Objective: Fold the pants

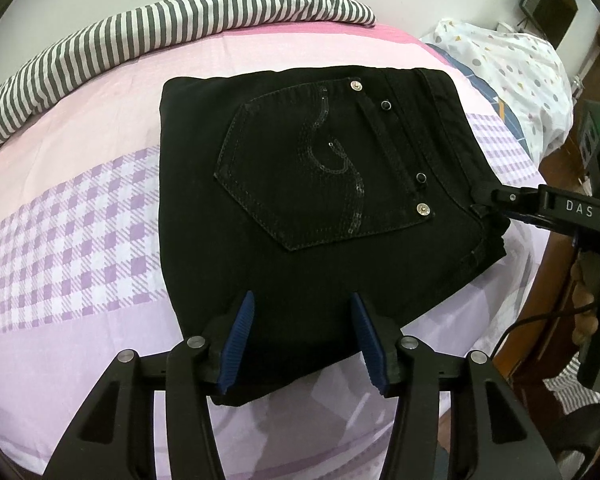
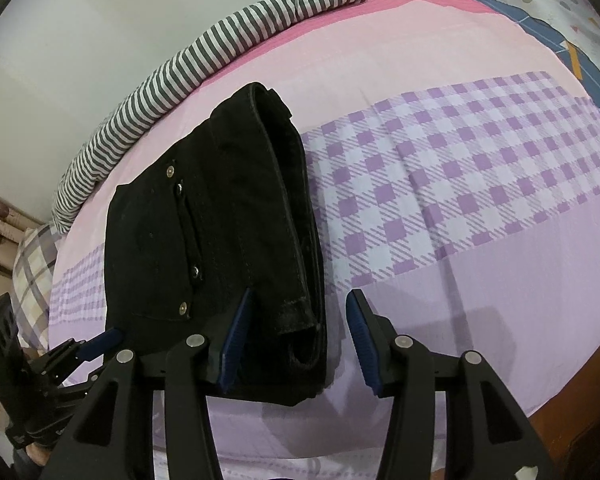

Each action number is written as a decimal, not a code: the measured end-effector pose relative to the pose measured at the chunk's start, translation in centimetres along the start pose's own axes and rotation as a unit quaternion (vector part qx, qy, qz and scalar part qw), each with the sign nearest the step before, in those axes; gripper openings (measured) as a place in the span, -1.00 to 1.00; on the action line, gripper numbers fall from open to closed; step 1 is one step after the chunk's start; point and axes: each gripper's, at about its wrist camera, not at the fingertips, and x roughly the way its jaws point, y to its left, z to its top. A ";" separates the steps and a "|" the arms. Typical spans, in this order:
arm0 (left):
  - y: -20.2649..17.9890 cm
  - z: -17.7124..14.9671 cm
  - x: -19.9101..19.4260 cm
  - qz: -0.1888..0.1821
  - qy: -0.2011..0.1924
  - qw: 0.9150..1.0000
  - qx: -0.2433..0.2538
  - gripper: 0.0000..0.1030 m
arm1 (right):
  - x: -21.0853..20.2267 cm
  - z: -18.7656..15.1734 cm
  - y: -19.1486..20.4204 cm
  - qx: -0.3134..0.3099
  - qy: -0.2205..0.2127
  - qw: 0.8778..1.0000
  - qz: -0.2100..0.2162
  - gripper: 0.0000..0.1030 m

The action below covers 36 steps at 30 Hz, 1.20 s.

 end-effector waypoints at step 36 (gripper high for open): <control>6.5 9.5 -0.4 -0.020 -0.087 0.995 -0.033 0.04 | 0.8 9.6 5.1 -0.084 -0.053 0.993 -0.062 0.08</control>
